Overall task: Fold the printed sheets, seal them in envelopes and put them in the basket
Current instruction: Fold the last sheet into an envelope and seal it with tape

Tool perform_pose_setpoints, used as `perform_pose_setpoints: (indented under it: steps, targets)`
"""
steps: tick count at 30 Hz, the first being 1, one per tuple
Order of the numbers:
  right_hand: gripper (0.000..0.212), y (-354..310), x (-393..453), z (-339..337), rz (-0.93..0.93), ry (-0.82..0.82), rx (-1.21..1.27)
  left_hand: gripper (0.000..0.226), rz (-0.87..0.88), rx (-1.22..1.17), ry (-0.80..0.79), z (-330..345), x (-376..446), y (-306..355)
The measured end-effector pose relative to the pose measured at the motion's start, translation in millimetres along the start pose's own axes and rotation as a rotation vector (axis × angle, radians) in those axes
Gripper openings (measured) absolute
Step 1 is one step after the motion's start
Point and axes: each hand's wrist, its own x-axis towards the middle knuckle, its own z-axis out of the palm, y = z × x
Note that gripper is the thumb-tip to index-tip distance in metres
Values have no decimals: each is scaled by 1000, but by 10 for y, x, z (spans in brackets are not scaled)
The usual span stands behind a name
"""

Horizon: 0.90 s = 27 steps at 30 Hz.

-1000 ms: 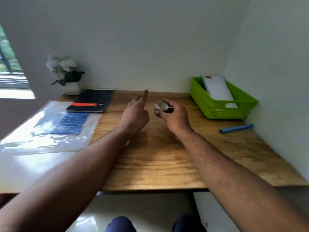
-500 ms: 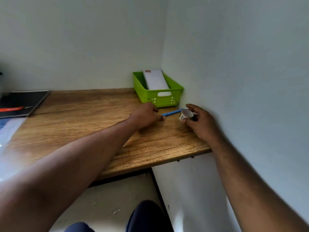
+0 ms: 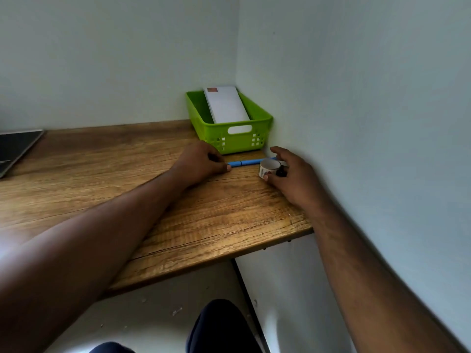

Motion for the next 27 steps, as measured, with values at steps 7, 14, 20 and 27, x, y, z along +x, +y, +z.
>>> perform_pose_setpoints:
  steps: [7,14,20,27]
  targets:
    - [76,20,0,15,35,-9,51,29,34,17,14,47,21,-68]
    - [80,12,6,8,63,-27,49,32,18,9,26,51,14,-75]
    - [69,-190,-133,-22,-158,134,-165,44,38,31,176,-78,-133,-5]
    - [46,-1315,181,627,-632,122,-106,28,90,161,459,-1126,-615,-457]
